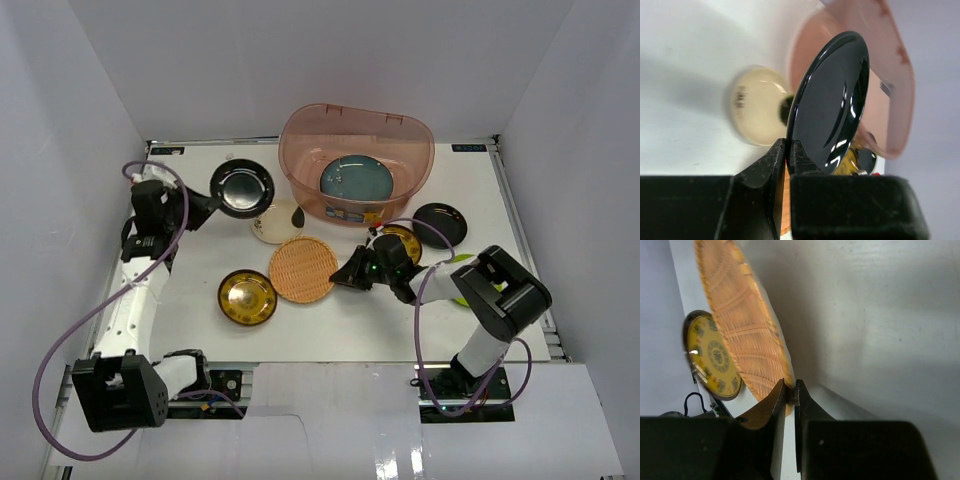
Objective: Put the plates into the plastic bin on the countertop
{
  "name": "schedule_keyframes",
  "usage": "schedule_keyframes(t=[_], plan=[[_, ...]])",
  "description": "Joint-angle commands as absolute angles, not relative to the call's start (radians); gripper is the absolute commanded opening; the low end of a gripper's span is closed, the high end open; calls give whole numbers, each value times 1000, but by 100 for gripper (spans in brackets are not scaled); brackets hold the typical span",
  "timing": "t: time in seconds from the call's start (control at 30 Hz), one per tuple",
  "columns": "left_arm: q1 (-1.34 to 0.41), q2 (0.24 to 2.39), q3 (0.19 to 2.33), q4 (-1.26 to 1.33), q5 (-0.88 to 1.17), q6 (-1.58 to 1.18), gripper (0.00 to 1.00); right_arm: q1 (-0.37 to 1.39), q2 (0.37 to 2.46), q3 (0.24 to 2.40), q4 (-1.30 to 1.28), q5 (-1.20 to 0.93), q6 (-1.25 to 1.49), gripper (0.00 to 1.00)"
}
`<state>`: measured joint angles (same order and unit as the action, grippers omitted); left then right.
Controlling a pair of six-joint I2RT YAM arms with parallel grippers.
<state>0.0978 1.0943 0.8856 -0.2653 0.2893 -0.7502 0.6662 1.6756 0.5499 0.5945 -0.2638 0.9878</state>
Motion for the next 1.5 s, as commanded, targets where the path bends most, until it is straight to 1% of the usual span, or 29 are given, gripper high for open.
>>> schedule_keyframes(t=[0.0,0.07,0.1,0.17,0.2,0.27,0.3,0.37,0.4,0.43,0.5,0.53,0.7,0.77,0.8,0.87,0.9,0.97,1.0,1.03,1.13,1.2,1.27,1.3,1.33,1.37,1.4,1.43,1.47], plan=[[-71,1144,1040,-206,414,-739,0,672,1539,496,606,-193,971,8],[-145,1195,1142,-206,394,-730,0,672,1459,476,560,-190,913,8],[-216,1257,1178,-207,384,-718,0,672,1374,465,495,-190,891,8],[-279,1327,1290,-207,339,-701,0,672,1286,448,430,-183,841,8],[-328,1407,1330,-212,315,-687,0,673,1200,433,370,-176,827,8],[-363,1492,1452,-235,290,-672,0,672,1114,419,303,-153,798,8],[-392,1538,1491,-245,269,-666,0,672,1035,414,273,-146,778,8],[-409,1673,1564,-268,256,-658,0,670,926,410,201,-123,755,8],[-425,1718,1642,-278,246,-654,0,670,899,414,172,-121,730,8],[-437,1805,1679,-288,220,-647,0,670,873,423,143,-120,717,8],[-451,1892,1802,-342,173,-626,0,669,819,465,63,-127,678,8],[-456,1973,1839,-375,160,-618,0,667,804,481,42,-129,667,8],[-466,2166,2084,-462,127,-592,0,666,733,615,-83,-141,608,8],[-466,2233,2140,-495,129,-581,0,666,721,667,-112,-134,552,8],[-466,2249,2172,-503,133,-577,6,664,716,736,-168,-73,528,8],[-466,2270,2184,-506,149,-569,22,664,710,826,-210,-8,451,8],[-466,2273,2186,-503,158,-566,40,663,712,853,-213,80,427,8],[-465,2284,2207,-502,182,-561,58,661,745,906,-215,150,368,8],[-465,2286,2220,-502,217,-560,72,661,762,951,-207,211,353,8],[-463,2287,2256,-503,231,-554,77,660,793,969,-201,247,342,8],[-457,2244,2305,-505,262,-537,86,637,851,1025,-155,299,327,8],[-440,2162,2296,-503,249,-526,88,605,877,1046,-120,287,339,8],[-404,2077,2206,-488,236,-529,89,556,928,1061,-77,259,348,8],[-388,1968,2144,-447,229,-546,89,533,974,1077,-43,238,356,8],[-352,1904,1977,-419,233,-560,89,500,1001,1087,-31,207,370,8],[-329,1840,1880,-382,241,-577,89,427,1031,1097,-15,125,388,8],[-307,1706,1782,-317,245,-607,89,393,1093,1106,12,82,438,8],[-267,1642,1682,-290,241,-618,89,362,1127,1114,70,37,465,8],[-246,1582,1497,-255,235,-626,89,313,1167,1126,89,-48,510,8]])
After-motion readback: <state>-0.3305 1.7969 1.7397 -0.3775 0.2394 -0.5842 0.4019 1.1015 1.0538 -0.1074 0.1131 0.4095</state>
